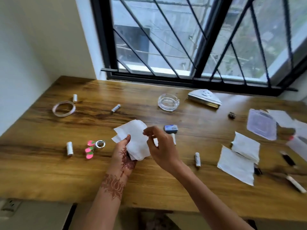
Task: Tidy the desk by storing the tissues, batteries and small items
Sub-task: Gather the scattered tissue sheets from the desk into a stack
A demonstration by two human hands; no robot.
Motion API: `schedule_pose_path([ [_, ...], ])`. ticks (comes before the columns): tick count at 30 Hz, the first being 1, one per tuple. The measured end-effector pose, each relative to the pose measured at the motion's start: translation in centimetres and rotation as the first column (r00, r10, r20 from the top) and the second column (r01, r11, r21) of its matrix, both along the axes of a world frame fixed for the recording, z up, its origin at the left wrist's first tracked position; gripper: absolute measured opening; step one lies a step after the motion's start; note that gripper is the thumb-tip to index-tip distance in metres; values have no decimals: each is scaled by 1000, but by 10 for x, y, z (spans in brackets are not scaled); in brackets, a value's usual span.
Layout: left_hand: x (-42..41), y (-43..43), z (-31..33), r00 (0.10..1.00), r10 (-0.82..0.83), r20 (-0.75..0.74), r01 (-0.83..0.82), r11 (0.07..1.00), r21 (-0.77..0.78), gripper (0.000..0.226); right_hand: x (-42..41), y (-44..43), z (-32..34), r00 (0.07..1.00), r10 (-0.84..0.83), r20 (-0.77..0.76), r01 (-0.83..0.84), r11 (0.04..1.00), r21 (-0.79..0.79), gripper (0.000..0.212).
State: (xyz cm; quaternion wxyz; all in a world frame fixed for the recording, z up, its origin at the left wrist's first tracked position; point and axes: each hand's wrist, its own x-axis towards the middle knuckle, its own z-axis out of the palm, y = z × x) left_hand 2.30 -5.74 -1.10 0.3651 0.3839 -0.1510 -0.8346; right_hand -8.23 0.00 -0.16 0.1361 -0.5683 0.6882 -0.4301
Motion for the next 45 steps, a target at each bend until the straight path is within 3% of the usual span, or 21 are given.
schedule_pose_path([
  [5, -34, 15, -3, 995, -99, -17, 99, 995, 16, 9, -69, 44, -20, 940, -334, -62, 338, 940, 57, 15],
  [10, -61, 22, -10, 976, -212, -52, 214, 976, 32, 14, -134, 105, -50, 807, -555, -201, 587, 793, 164, 12],
  [16, -86, 28, -14, 941, -332, -57, 333, 943, 8, 19, -150, 136, -75, 727, -612, -313, 686, 672, 278, 27],
  [21, -104, 27, -20, 929, -364, -68, 366, 931, 13, 18, -150, 140, -85, 703, -619, -350, 705, 670, 233, 11],
  [23, -111, 28, -20, 924, -376, -70, 377, 926, 10, 17, -153, 139, -84, 706, -652, -278, 707, 673, 218, 8],
  [26, -121, 32, -18, 916, -392, -82, 395, 919, 17, 17, -155, 135, -68, 672, -738, 70, 716, 670, 195, 8],
  [28, -126, 35, -17, 914, -401, -68, 403, 915, 21, 16, -150, 128, -50, 649, -707, 280, 693, 702, 164, 5],
  [31, -131, 38, -19, 908, -413, -69, 415, 909, 18, 17, -137, 113, -25, 716, -585, 381, 597, 796, 99, 1],
  [33, -133, 41, -20, 899, -432, -71, 434, 901, 15, 18, -127, 103, -15, 804, -485, 343, 500, 865, 50, 2],
  [37, -141, 44, -16, 866, -478, -151, 488, 872, 37, 37, -114, 90, -20, 963, -262, 64, 261, 965, 17, 13],
  [41, -144, 43, -8, 830, -498, -249, 522, 852, 35, 45, -110, 91, -31, 991, -108, -73, 115, 989, 95, 25],
  [45, -148, 48, -14, 849, -507, -149, 519, 853, 57, 27, -117, 96, -28, 991, -130, -17, 131, 989, 68, 23],
])
